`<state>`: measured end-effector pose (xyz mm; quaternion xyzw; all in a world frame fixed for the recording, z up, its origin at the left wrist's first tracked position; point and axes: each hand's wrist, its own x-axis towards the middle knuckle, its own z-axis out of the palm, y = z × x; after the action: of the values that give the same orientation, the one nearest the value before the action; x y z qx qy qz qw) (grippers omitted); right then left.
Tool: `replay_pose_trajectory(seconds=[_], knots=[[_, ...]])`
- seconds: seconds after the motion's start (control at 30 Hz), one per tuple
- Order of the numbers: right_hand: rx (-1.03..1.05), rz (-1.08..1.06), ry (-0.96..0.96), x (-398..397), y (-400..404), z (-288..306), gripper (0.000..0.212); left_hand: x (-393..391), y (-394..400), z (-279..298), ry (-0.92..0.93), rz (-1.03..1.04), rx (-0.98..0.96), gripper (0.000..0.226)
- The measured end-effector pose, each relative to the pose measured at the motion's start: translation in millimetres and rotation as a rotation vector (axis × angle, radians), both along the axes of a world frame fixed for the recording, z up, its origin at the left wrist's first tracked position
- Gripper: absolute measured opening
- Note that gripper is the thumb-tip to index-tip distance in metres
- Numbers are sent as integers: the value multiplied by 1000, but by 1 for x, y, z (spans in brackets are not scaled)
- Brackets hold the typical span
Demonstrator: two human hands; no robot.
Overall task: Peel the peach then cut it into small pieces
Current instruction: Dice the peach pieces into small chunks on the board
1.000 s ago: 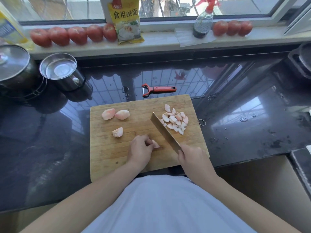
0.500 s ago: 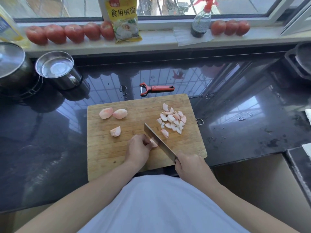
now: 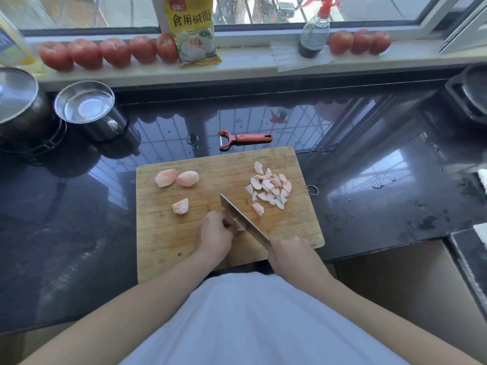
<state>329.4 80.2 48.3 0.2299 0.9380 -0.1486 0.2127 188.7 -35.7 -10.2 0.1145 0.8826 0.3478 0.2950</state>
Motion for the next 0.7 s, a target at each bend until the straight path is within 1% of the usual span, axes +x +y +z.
replay_pose_trajectory(seconds=[0.17,0.3,0.4,0.5,0.6,0.7], knots=[[-4,-41,83,-18,-6,-15,17,2,-1,2,36,-3,25,30],[-54,-195,172,-19,-1,-14,20,4,-4,-3,56,-15,43,35],[-27,-286,173,-17,18,-9,22,5,-6,-5,51,-13,55,35],[-10,-279,207,-9,29,-2,25,4,-7,-6,44,-14,49,33],[-77,-236,162,2,18,6,27,3,-6,-3,32,-15,44,30],[-137,-174,100,8,5,12,23,3,-5,-2,13,-10,43,26]])
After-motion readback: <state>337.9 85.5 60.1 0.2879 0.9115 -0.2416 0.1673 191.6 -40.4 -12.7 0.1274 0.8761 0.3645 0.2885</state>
